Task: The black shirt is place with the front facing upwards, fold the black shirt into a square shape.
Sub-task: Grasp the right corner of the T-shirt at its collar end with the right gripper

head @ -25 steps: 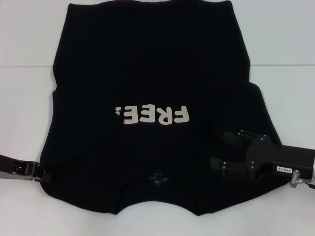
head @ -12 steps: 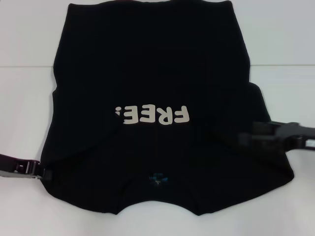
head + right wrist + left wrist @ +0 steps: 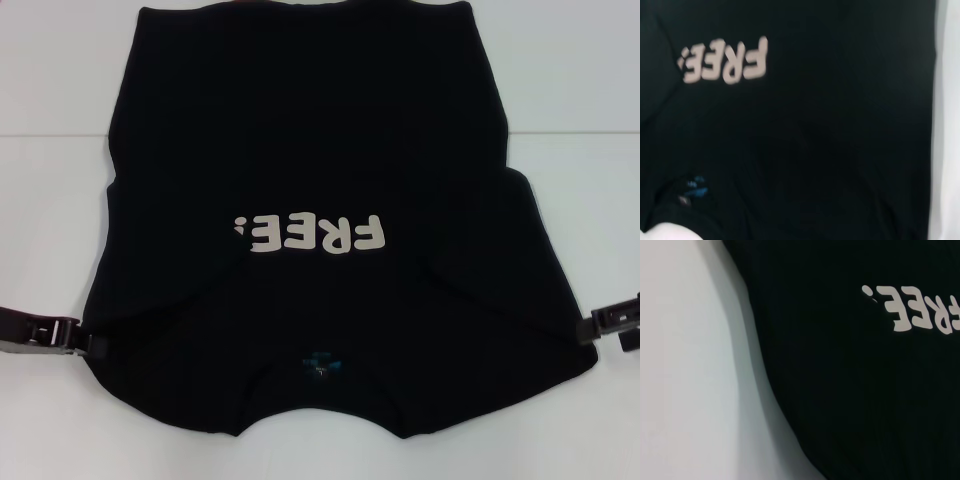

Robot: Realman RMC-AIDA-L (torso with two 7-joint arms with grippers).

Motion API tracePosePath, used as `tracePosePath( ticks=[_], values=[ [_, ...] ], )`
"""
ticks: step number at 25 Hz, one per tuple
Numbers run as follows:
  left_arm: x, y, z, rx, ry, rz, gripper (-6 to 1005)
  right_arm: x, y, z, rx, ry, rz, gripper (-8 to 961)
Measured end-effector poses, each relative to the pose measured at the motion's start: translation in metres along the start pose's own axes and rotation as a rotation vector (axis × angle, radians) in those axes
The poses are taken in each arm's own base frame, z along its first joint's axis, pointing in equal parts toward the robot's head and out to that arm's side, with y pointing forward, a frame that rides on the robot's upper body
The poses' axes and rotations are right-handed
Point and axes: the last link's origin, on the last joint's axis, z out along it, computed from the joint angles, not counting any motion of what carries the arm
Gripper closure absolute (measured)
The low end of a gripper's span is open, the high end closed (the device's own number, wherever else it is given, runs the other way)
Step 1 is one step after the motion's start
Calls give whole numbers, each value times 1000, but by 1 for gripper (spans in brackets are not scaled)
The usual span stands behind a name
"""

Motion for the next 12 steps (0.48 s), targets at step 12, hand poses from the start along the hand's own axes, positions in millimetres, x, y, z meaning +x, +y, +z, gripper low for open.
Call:
tracePosePath(
  ticks=[12],
  values=[
    [-3, -1, 0, -8, -1, -2, 970, 1, -7, 22, 53, 4, 32, 43]
  ],
)
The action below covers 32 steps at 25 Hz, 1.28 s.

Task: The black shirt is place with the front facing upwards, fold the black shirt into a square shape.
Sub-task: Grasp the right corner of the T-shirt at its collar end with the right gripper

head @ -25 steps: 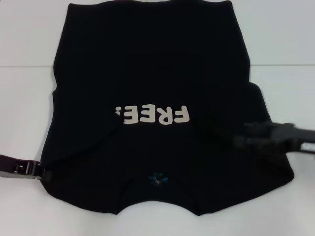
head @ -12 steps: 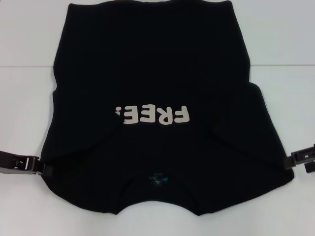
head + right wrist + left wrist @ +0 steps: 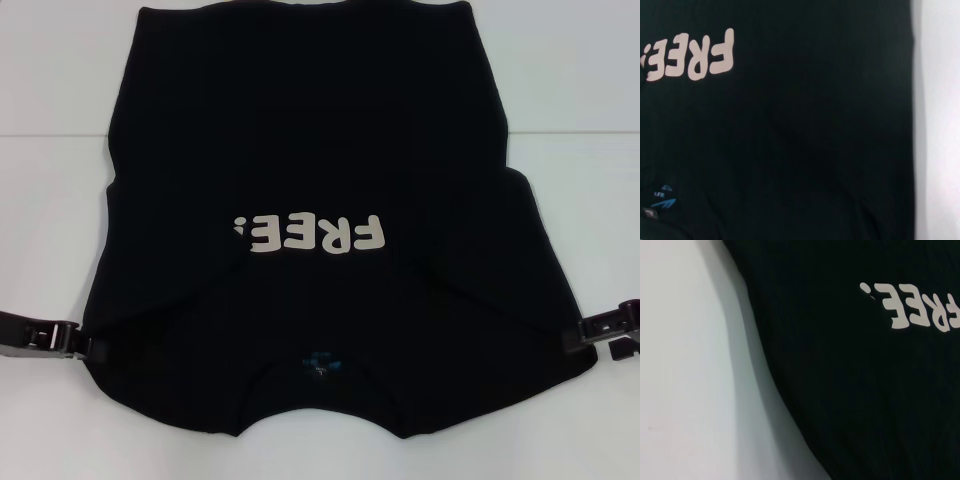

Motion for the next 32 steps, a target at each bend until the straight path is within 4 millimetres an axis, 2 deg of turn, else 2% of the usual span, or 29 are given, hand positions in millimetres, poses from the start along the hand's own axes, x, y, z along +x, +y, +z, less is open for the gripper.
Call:
tracePosePath(
  ticks=[17, 32],
  values=[
    [-1, 2, 1, -9, -7, 0, 965, -2, 4, 12, 20, 15, -21, 68],
    [-1, 1, 0, -9, -6, -2, 960, -4, 19, 25, 4, 50, -59, 91]
  ],
)
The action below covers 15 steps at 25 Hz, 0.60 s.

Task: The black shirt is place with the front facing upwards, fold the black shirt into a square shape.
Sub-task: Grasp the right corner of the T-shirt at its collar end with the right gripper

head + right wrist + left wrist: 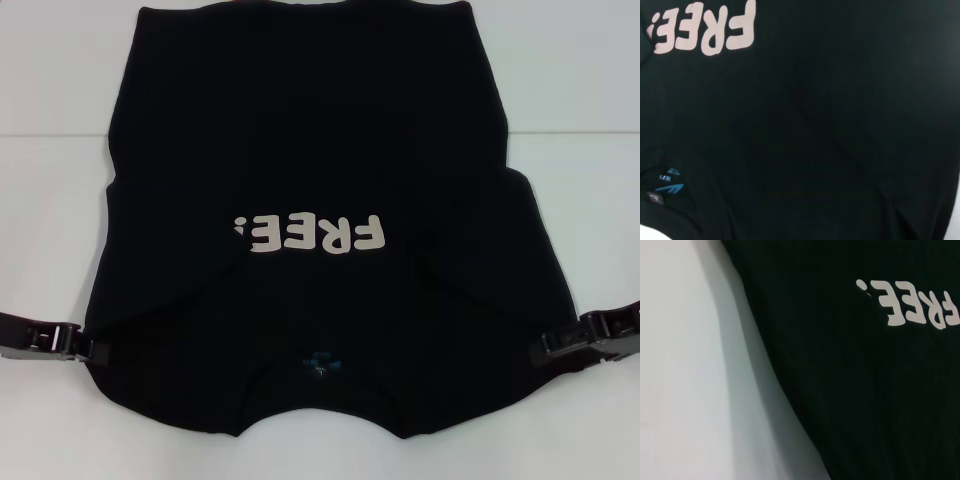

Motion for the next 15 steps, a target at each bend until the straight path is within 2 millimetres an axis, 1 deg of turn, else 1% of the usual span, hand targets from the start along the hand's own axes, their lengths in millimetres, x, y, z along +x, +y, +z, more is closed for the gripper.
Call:
tracePosePath(
  ticks=[5, 15],
  values=[
    [0, 0, 0, 0, -1, 0, 959, -1, 4, 2, -12, 5, -6, 99],
    [1, 1, -1, -4, 1, 1, 956, -9, 16, 4, -27, 6, -38, 114]
  ],
)
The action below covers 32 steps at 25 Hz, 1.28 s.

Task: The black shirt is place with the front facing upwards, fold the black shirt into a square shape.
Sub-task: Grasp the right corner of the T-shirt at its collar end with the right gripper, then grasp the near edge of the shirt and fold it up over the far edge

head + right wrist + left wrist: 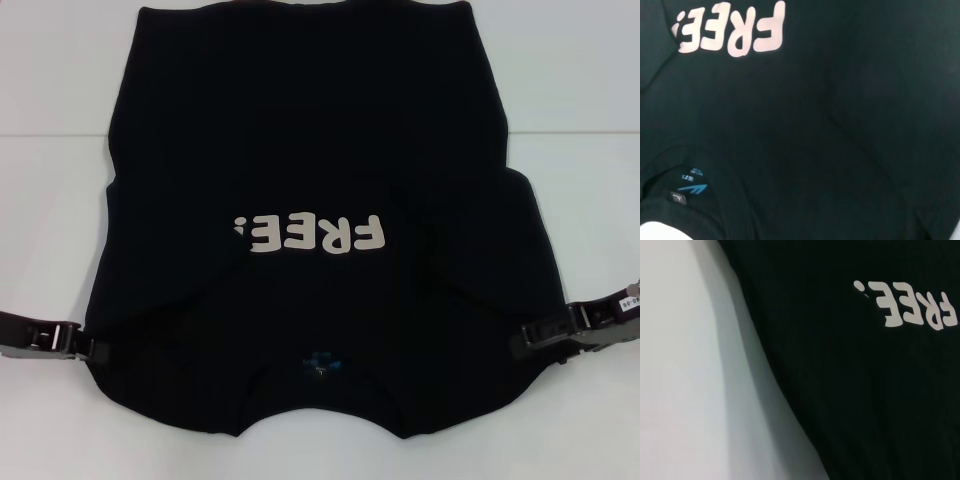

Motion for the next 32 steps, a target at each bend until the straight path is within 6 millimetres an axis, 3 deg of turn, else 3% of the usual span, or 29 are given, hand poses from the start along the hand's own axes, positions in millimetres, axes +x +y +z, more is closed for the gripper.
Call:
tracePosePath(
  ticks=[10, 15, 18, 23, 32],
  values=[
    [0, 1, -1, -12, 4, 0, 952, -4, 7, 6, 9, -1, -85, 129],
    [1, 1, -1, -12, 4, 5, 951, -3, 7, 7, 7, 1, -84, 332],
    [1, 2, -1, -15, 2, 11, 950, -3, 7, 7, 5, 4, -83, 576],
    [1, 3, -1, -22, -3, 15, 949, -3, 6, 6, 7, 5, -81, 809],
    [-4, 7, -10, -110, -53, 3, 946, 3, 5, -10, -18, 58, -146, 874]
  ],
)
